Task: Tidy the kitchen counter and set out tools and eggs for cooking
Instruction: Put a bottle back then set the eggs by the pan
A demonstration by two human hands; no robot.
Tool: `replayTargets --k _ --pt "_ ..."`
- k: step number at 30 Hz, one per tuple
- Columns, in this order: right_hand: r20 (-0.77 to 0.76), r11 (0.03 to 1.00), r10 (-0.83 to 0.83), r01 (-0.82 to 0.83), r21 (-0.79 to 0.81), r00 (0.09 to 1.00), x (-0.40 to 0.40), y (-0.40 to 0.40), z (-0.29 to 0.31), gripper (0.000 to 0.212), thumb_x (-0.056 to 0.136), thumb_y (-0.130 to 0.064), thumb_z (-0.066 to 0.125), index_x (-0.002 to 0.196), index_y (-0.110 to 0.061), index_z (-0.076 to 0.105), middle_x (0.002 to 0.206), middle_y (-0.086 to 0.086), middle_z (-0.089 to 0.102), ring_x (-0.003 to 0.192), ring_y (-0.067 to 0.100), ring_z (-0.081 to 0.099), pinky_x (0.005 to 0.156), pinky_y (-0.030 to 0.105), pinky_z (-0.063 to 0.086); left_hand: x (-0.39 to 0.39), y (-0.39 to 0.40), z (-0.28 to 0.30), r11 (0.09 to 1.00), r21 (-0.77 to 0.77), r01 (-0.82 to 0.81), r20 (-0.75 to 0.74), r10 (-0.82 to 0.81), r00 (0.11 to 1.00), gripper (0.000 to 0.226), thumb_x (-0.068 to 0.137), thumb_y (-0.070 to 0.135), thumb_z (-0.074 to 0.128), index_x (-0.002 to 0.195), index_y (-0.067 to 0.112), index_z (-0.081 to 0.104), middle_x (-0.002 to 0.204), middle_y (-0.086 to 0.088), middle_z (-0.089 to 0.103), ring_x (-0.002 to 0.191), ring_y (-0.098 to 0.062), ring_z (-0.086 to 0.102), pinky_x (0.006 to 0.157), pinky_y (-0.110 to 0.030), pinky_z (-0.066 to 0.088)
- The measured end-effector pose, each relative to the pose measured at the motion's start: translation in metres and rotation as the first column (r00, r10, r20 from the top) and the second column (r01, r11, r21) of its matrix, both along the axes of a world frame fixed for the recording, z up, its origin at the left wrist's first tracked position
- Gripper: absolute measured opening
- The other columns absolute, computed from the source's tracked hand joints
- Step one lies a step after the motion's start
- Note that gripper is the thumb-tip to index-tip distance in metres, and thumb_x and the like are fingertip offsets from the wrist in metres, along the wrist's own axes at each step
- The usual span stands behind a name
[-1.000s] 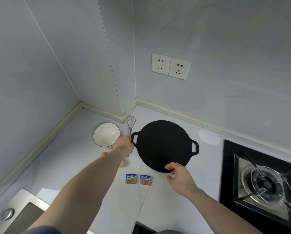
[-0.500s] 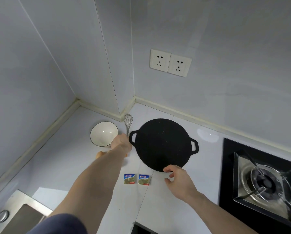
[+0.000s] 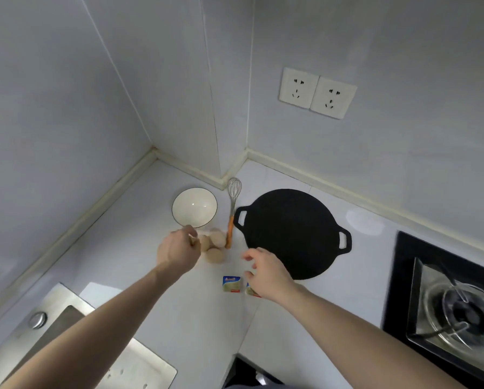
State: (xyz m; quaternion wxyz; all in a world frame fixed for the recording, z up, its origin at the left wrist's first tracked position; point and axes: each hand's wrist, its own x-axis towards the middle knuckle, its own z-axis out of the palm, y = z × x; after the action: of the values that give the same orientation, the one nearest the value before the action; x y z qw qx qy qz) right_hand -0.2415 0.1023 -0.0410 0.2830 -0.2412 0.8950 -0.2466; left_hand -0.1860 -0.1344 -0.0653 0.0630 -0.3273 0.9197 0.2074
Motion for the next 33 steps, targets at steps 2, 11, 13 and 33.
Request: replayTargets --k 2,11,13,33 --pt "-0.033 0.994 0.113 -0.113 0.01 0.993 -0.002 -0.023 -0.002 0.05 0.094 -0.021 0.066 0.142 -0.025 0.053 0.137 -0.005 0.051 0.119 0.016 0.058 0.1 0.031 0.049 0.012 -0.014 -0.005 0.999 -0.009 -0.039 -0.015 0.039 0.999 0.027 0.089 0.032 0.056 0.115 0.027 0.061 0.11 0.002 0.065 0.095 -0.028 0.064 0.074 -0.033 0.048" --pt "-0.131 0.909 0.398 -0.372 0.19 0.908 -0.001 -0.085 -0.029 0.041 0.089 -0.01 0.065 0.128 -0.02 0.059 0.137 0.0 0.046 0.117 0.032 0.054 0.096 0.045 0.05 0.021 -0.017 -0.028 0.993 0.063 0.102 -0.008 -0.101 0.995 0.033 0.093 0.017 0.055 0.125 0.02 0.06 0.135 -0.008 0.049 0.106 -0.039 0.062 0.087 -0.046 0.054" --pt "-0.139 0.908 0.397 -0.367 0.201 0.907 0.0 -0.088 -0.033 0.039 0.089 -0.009 0.064 0.125 -0.02 0.058 0.135 0.001 0.047 0.116 0.031 0.054 0.093 0.042 0.049 0.021 -0.017 -0.032 0.991 0.056 0.125 -0.009 -0.124 0.992 0.022 0.093 0.019 0.055 0.114 0.02 0.06 0.128 -0.007 0.053 0.101 -0.039 0.062 0.082 -0.046 0.054" --pt "-0.015 0.989 -0.137 0.136 -0.056 0.991 -0.012 0.028 -0.013 0.043 0.088 -0.026 0.077 0.127 -0.03 0.06 0.123 -0.012 0.06 0.113 0.009 0.058 0.095 0.031 0.054 0.045 0.069 0.011 0.955 0.272 0.116 -0.255 -0.045 0.966 0.041 0.089 0.028 0.073 0.123 0.035 0.051 0.107 0.008 0.065 0.084 -0.014 0.067 0.075 -0.04 0.058"
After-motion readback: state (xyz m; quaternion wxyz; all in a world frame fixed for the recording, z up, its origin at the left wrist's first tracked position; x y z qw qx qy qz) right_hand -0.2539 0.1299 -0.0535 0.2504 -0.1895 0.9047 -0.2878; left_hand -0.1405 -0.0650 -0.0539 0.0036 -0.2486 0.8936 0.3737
